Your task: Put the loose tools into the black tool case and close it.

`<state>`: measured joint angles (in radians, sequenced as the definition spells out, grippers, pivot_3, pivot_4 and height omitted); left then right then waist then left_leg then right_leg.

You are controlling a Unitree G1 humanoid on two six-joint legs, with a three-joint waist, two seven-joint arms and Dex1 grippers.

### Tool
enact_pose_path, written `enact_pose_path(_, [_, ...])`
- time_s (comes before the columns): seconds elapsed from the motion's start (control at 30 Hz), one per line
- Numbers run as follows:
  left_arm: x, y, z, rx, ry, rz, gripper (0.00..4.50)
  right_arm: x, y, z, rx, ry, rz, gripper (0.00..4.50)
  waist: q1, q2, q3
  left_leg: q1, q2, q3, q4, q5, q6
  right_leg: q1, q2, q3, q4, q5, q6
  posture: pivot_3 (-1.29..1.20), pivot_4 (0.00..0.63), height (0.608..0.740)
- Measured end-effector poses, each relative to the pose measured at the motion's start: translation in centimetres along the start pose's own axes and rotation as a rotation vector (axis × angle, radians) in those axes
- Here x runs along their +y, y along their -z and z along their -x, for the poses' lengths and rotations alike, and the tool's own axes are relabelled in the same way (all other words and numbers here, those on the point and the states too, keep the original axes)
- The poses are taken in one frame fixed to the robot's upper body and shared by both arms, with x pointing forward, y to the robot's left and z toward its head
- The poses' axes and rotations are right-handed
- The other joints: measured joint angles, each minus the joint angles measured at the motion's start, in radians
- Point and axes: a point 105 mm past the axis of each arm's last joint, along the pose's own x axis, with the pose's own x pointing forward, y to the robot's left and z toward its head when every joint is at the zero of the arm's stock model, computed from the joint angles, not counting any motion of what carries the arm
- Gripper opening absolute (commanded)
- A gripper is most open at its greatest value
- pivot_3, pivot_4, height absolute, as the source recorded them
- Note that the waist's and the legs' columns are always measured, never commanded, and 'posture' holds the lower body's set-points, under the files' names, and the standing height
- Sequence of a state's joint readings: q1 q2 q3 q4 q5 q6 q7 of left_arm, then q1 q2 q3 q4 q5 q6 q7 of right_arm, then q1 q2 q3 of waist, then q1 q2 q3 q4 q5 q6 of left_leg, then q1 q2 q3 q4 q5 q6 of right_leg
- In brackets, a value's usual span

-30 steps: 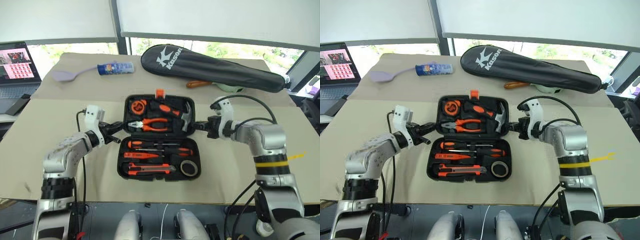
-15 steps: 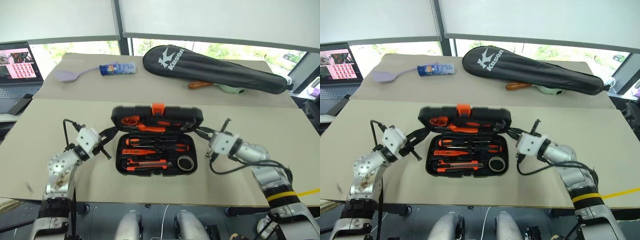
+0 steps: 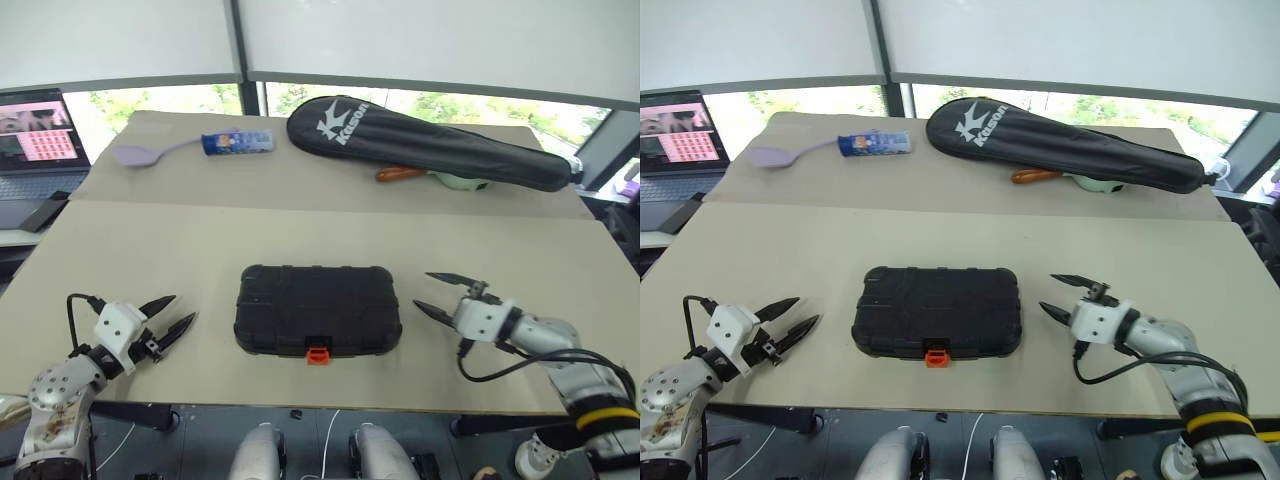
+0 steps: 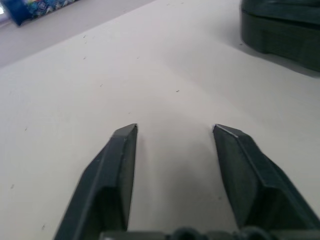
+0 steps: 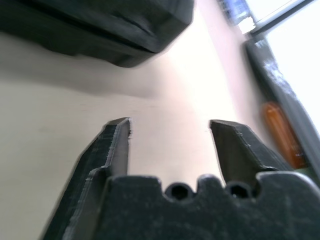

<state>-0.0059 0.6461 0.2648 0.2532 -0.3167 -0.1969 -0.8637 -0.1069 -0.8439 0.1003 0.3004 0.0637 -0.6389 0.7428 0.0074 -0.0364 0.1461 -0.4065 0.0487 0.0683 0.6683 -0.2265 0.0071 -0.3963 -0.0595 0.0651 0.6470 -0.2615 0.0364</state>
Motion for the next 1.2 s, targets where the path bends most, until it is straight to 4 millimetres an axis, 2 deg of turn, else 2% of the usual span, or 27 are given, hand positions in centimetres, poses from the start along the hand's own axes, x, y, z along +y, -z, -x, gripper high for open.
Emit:
enact_pose_path(0.13, [0.1, -2.5, -3.1, -0.030, 0.080, 0.000, 0.05, 3.1, -0.4, 2.1, 0.031, -0.179, -0.175, 0.50, 0.001, -0.001, 0.000, 0.003, 0.001, 0.000, 0.000, 0.000, 0.000, 0.005, 0.000, 0.000, -0.001, 0.000, 0.000, 0.00, 0.150, 0.740])
enact_pose_path(0.2, [-0.2, -4.3, -4.9, -0.057, 0.147, -0.034, 0.00, 5.2, -1.8, 2.1, 0.009, -0.291, -0.236, 0.01, -0.001, -0.001, 0.000, 0.003, 0.000, 0.000, 0.000, 0.000, 0.000, 0.005, 0.002, 0.000, -0.001, 0.000, 0.000, 0.00, 0.150, 0.740])
enact_pose_path(0.27, [-0.1, -6.0, -6.6, -0.080, 0.182, -0.066, 0.00, 6.5, -3.7, 1.4, -0.028, -0.342, -0.265, 0.01, -0.013, -0.001, 0.000, 0.003, 0.000, -0.001, 0.000, 0.000, 0.000, 0.004, 0.004, 0.001, -0.001, 0.000, -0.001, 0.00, 0.150, 0.740])
enact_pose_path(0.33, [0.1, -6.5, -8.0, -0.067, 0.200, -0.080, 0.00, 7.2, -5.0, 0.5, -0.053, -0.361, -0.278, 0.01, -0.020, -0.001, -0.001, 0.003, 0.000, -0.001, 0.000, 0.000, 0.000, 0.004, 0.005, 0.001, -0.001, 0.000, -0.001, 0.00, 0.150, 0.740])
enact_pose_path(0.4, [-0.1, -5.5, -9.2, 0.002, 0.238, -0.069, 0.00, 8.3, -6.0, -0.4, -0.059, -0.382, -0.303, 0.01, -0.023, 0.000, -0.001, 0.003, 0.000, -0.001, 0.000, 0.000, 0.000, 0.003, 0.005, 0.001, -0.001, 0.000, -0.001, 0.00, 0.150, 0.740])
enact_pose_path(0.43, [-0.6, -4.4, -9.5, 0.053, 0.268, -0.063, 0.00, 8.7, -6.2, -0.8, -0.047, -0.382, -0.306, 0.01, -0.025, -0.001, -0.001, 0.002, 0.000, 0.000, 0.000, 0.000, -0.001, 0.001, 0.005, 0.001, -0.001, 0.000, -0.001, 0.00, 0.150, 0.740])
enact_pose_path(0.5, [-1.4, -2.4, -9.7, 0.138, 0.316, -0.049, 0.00, 8.4, -6.4, -1.6, -0.025, -0.370, -0.286, 0.01, -0.028, -0.004, -0.001, 0.002, 0.000, 0.000, 0.000, 0.000, -0.001, 0.001, 0.006, 0.002, 0.000, 0.000, -0.001, 0.00, 0.150, 0.740])
enact_pose_path(0.53, [-1.6, -2.2, -9.9, 0.147, 0.332, -0.046, 0.00, 8.2, -6.4, -2.2, -0.013, -0.349, -0.281, 0.01, -0.026, -0.007, -0.001, 0.002, 0.001, -0.001, 0.000, 0.000, -0.001, 0.001, 0.006, 0.001, 0.000, 0.000, -0.001, 0.00, 0.150, 0.740])
enact_pose_path(0.77, [-2.9, -2.3, -9.5, 0.145, 0.423, -0.014, 0.00, 6.2, -6.1, -4.9, 0.004, -0.286, -0.249, 0.01, -0.025, -0.008, -0.001, 0.002, 0.001, 0.000, 0.002, 0.000, -0.001, 0.001, 0.005, 0.001, 0.000, 0.000, -0.001, 0.00, 0.150, 0.740])
enact_pose_path(0.93, [-4.1, -2.0, -7.3, 0.137, 0.440, 0.043, 0.00, 3.7, -4.7, -6.5, 0.014, -0.224, -0.205, 0.01, -0.025, -0.008, -0.001, 0.002, 0.001, 0.000, 0.002, 0.000, -0.001, 0.001, 0.004, 0.002, 0.000, 0.000, -0.001, 0.00, 0.150, 0.740])
enact_pose_path(1.07, [-5.9, -1.9, -5.4, 0.127, 0.440, 0.106, 0.00, 0.5, -3.1, -8.2, 0.040, -0.123, -0.183, 0.01, -0.025, -0.007, 0.000, 0.002, 0.001, -0.001, 0.002, 0.000, -0.001, 0.000, 0.003, 0.002, 0.001, 0.000, -0.001, 0.00, 0.150, 0.740])
enact_pose_path(1.2, [-6.3, -2.3, -4.5, 0.110, 0.413, 0.166, 0.00, -0.9, -2.2, -8.7, 0.046, -0.080, -0.177, 0.01, -0.017, -0.006, 0.000, -0.002, 0.001, -0.001, 0.001, 0.000, -0.001, -0.003, 0.003, 0.002, 0.001, 0.000, -0.001, 0.00, 0.150, 0.740])
